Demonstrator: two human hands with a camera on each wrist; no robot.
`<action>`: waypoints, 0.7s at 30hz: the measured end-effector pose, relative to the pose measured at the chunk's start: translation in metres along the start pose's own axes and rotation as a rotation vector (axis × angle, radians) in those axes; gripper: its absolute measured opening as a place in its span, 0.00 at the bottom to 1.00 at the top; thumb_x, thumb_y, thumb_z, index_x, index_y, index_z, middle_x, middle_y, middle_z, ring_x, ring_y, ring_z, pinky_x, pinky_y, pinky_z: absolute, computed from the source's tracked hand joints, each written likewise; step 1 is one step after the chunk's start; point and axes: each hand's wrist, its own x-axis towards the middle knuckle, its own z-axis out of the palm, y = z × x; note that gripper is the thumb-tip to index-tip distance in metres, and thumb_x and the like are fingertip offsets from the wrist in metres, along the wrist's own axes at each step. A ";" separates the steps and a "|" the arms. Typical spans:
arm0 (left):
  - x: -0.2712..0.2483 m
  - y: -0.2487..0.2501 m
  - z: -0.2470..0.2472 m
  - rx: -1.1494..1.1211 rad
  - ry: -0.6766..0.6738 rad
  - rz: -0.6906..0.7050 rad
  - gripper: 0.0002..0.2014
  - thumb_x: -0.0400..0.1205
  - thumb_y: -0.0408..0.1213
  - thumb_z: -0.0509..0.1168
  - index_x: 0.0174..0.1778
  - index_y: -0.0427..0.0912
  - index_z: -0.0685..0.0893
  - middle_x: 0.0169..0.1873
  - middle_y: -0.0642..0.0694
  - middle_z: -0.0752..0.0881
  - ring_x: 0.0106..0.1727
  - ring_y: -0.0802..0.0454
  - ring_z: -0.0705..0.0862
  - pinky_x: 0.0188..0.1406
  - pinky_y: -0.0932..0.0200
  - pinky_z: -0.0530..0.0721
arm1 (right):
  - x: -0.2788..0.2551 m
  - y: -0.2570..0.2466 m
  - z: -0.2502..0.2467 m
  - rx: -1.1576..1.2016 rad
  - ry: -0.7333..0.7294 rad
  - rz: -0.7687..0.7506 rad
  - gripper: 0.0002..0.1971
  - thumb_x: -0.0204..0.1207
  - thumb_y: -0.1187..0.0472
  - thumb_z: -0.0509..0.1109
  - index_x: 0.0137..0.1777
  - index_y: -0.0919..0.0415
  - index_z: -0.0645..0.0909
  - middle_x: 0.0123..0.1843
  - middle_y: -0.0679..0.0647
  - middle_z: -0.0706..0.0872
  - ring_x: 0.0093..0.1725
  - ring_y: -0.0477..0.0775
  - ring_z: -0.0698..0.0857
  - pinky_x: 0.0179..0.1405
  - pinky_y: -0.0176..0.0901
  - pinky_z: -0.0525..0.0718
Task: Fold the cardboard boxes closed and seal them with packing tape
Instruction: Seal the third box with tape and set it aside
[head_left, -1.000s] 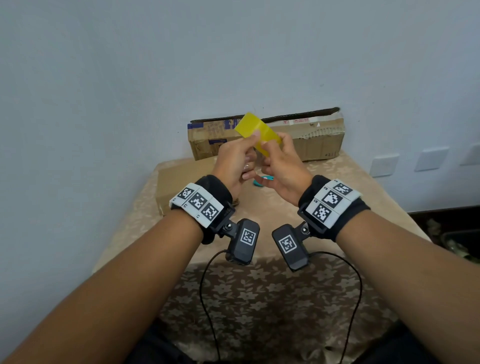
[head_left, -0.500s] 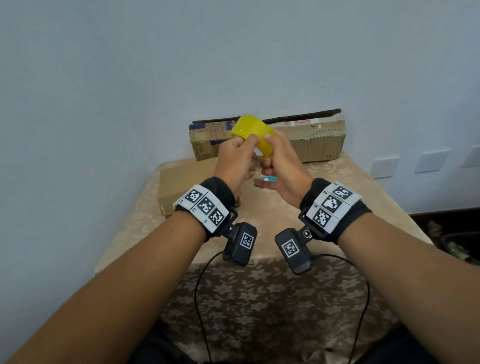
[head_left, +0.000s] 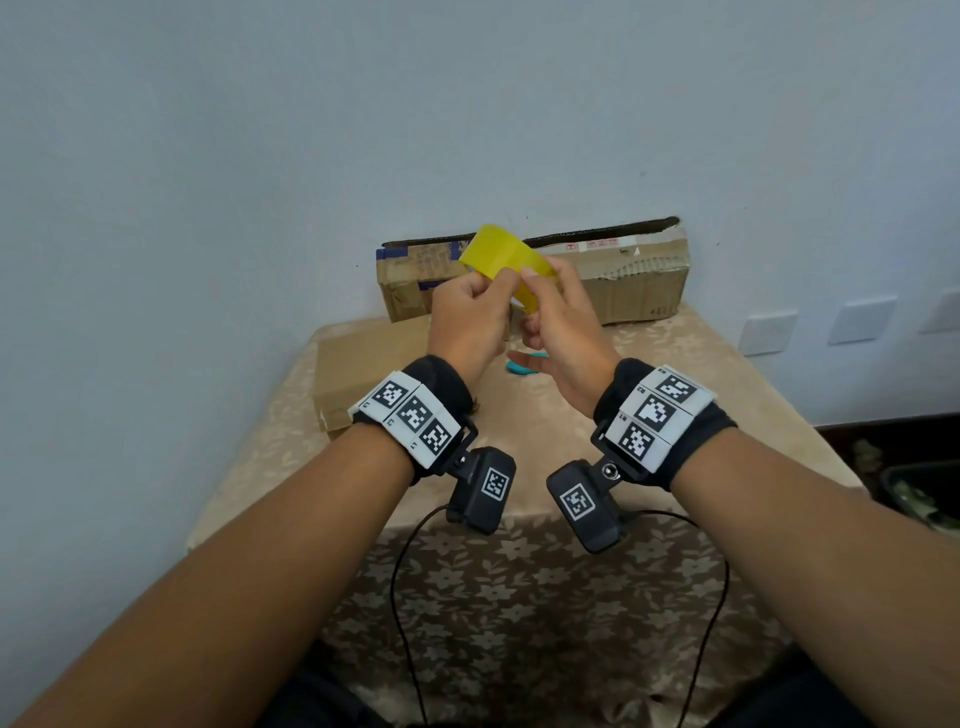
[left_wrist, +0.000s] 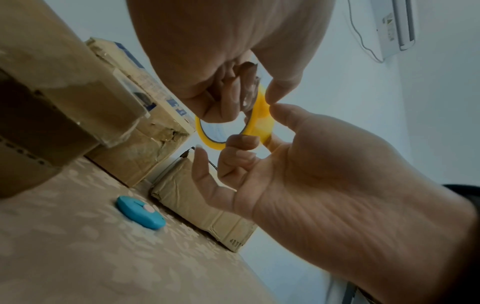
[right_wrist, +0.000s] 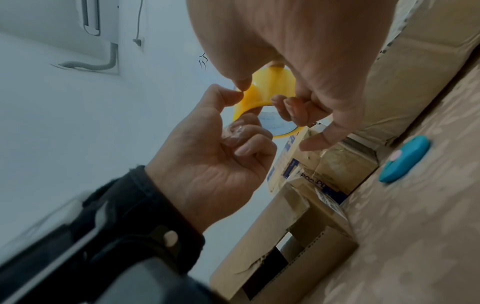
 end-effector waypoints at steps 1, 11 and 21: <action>0.000 0.000 0.001 0.008 0.008 0.006 0.18 0.83 0.36 0.67 0.25 0.44 0.75 0.21 0.49 0.74 0.18 0.56 0.68 0.20 0.63 0.68 | 0.000 0.001 0.001 -0.002 0.003 -0.005 0.09 0.90 0.48 0.61 0.66 0.43 0.76 0.34 0.45 0.73 0.29 0.42 0.73 0.43 0.50 0.88; 0.003 -0.007 -0.005 0.209 -0.005 0.197 0.21 0.86 0.41 0.60 0.25 0.46 0.74 0.20 0.54 0.71 0.24 0.56 0.68 0.26 0.58 0.68 | 0.000 0.008 -0.006 -0.220 0.018 -0.218 0.11 0.90 0.46 0.61 0.64 0.51 0.74 0.37 0.44 0.76 0.31 0.42 0.77 0.41 0.49 0.88; 0.007 -0.002 -0.005 0.408 -0.014 0.259 0.20 0.85 0.38 0.62 0.24 0.47 0.72 0.20 0.55 0.68 0.21 0.60 0.66 0.22 0.64 0.62 | 0.002 0.017 -0.007 -0.299 -0.007 -0.283 0.14 0.90 0.44 0.60 0.62 0.54 0.73 0.37 0.54 0.79 0.33 0.51 0.78 0.37 0.60 0.87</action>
